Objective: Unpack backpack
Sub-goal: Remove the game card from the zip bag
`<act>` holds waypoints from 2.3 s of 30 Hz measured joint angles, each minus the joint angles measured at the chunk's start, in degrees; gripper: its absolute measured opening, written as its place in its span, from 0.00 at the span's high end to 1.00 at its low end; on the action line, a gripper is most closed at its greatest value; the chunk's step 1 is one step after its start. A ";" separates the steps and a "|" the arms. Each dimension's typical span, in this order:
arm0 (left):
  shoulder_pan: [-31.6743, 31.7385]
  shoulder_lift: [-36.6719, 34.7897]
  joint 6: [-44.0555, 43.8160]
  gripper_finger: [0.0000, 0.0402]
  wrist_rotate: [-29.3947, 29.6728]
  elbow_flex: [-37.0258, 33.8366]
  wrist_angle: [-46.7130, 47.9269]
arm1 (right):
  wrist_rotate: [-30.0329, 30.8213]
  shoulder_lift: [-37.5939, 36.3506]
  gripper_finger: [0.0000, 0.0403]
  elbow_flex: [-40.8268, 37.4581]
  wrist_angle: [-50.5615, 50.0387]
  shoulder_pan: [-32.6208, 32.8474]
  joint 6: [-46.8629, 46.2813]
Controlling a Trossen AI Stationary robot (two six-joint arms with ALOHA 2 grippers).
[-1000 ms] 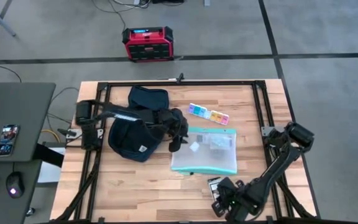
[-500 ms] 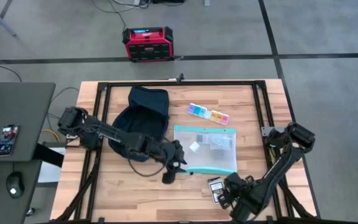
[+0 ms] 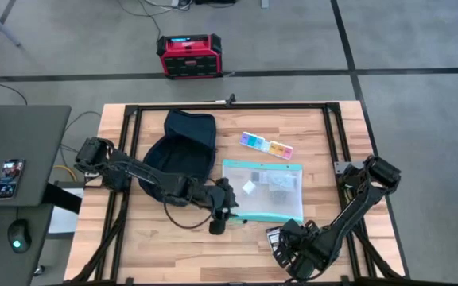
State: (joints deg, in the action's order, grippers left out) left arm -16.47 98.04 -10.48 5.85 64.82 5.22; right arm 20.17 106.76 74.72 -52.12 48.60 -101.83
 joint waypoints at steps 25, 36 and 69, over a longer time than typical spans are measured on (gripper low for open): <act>1.11 -0.46 -0.02 0.63 -0.44 0.04 3.16 | 7.17 0.00 0.42 0.24 -2.18 -2.25 -11.17; 1.13 -0.46 -0.02 0.63 -0.44 0.04 3.11 | 13.90 0.00 0.07 -0.26 -3.18 0.15 -23.98; 1.12 -0.40 -0.02 0.63 -0.39 0.05 3.14 | -5.33 2.93 0.15 -0.05 6.44 -3.99 -10.38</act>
State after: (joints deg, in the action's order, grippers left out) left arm -15.34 97.65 -10.50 5.45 64.87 8.36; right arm 14.84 109.69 74.67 -45.68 44.61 -112.21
